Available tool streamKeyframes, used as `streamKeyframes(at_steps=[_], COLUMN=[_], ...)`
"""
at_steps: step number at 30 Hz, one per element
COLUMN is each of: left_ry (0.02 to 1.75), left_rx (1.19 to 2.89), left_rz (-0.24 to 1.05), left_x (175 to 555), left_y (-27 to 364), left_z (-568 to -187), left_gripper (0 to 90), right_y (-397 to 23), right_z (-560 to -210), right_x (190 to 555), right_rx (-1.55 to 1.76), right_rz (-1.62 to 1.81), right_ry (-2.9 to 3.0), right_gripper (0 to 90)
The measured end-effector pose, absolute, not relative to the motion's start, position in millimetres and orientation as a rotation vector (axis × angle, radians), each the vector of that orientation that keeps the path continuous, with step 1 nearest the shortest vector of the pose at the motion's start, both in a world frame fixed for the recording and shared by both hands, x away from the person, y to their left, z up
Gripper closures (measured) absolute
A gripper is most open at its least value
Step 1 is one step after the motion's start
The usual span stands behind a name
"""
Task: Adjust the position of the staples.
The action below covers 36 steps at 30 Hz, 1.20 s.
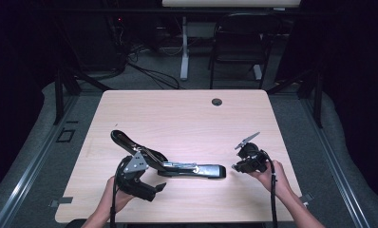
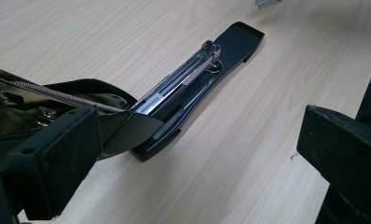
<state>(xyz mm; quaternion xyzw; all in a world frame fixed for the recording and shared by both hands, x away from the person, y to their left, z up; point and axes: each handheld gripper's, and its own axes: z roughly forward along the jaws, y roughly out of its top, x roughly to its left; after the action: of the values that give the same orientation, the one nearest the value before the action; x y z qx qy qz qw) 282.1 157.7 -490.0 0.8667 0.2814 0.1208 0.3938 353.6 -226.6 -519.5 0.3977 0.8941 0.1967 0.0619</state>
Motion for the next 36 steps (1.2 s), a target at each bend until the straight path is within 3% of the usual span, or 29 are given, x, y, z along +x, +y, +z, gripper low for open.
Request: streamKeyframes(at_steps=[25,31,36], left_ry=[0.711,0.706,0.700], left_rx=[2.215,2.217,2.223], left_rz=[0.301,0.298,0.297], left_x=[283,282,282], left_y=[157,156,156], left_z=[-491,-491,-491], left_gripper=[0.2,0.2,0.2], right_y=[-220,-221,-220], right_z=[-539,-534,-534], right_x=[352,353,355], right_rx=[1.201,1.199,1.190], right_rz=[0.404,0.478,0.499], right_ry=[2.833,2.807,2.804], right_gripper=[77.9,68.5,69.4])
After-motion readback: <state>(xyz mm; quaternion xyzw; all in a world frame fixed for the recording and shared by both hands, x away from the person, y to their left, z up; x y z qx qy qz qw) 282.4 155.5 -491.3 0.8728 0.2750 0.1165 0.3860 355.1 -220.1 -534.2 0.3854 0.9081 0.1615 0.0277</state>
